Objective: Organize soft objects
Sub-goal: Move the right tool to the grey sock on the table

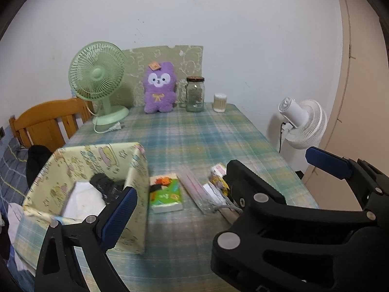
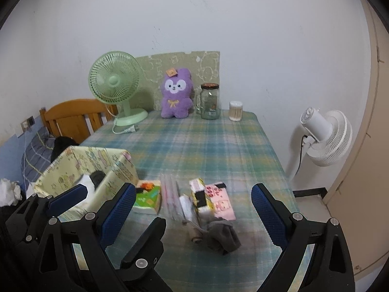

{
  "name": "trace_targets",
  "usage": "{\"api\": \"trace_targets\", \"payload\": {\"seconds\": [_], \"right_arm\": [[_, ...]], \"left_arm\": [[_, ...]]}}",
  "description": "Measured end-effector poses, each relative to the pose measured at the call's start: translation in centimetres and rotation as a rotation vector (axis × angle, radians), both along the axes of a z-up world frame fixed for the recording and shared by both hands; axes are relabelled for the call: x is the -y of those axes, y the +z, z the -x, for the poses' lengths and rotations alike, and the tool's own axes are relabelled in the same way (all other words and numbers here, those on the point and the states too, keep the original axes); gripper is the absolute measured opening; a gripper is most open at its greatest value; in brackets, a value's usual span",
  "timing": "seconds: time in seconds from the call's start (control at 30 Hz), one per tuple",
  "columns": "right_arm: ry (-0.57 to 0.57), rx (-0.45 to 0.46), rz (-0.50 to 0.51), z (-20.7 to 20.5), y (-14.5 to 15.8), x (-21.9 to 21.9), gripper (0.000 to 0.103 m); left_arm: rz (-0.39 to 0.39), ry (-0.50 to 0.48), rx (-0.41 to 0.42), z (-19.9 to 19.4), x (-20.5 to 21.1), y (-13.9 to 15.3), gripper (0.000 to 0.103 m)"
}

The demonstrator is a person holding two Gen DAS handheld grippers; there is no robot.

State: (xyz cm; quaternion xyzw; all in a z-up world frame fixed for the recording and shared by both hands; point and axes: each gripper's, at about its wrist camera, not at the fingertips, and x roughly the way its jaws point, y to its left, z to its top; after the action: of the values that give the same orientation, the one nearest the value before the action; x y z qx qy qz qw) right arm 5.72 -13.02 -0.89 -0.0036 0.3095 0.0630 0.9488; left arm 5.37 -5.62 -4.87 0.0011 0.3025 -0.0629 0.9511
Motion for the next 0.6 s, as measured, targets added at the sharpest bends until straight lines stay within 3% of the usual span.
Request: {"api": "trace_targets", "payload": {"seconds": [0.6], "right_arm": [[-0.030,-0.086,-0.015,-1.4,-5.3,2.3,0.096]], "left_arm": [[-0.006,-0.021,-0.067,-1.6,2.3,-4.6,0.098]]}}
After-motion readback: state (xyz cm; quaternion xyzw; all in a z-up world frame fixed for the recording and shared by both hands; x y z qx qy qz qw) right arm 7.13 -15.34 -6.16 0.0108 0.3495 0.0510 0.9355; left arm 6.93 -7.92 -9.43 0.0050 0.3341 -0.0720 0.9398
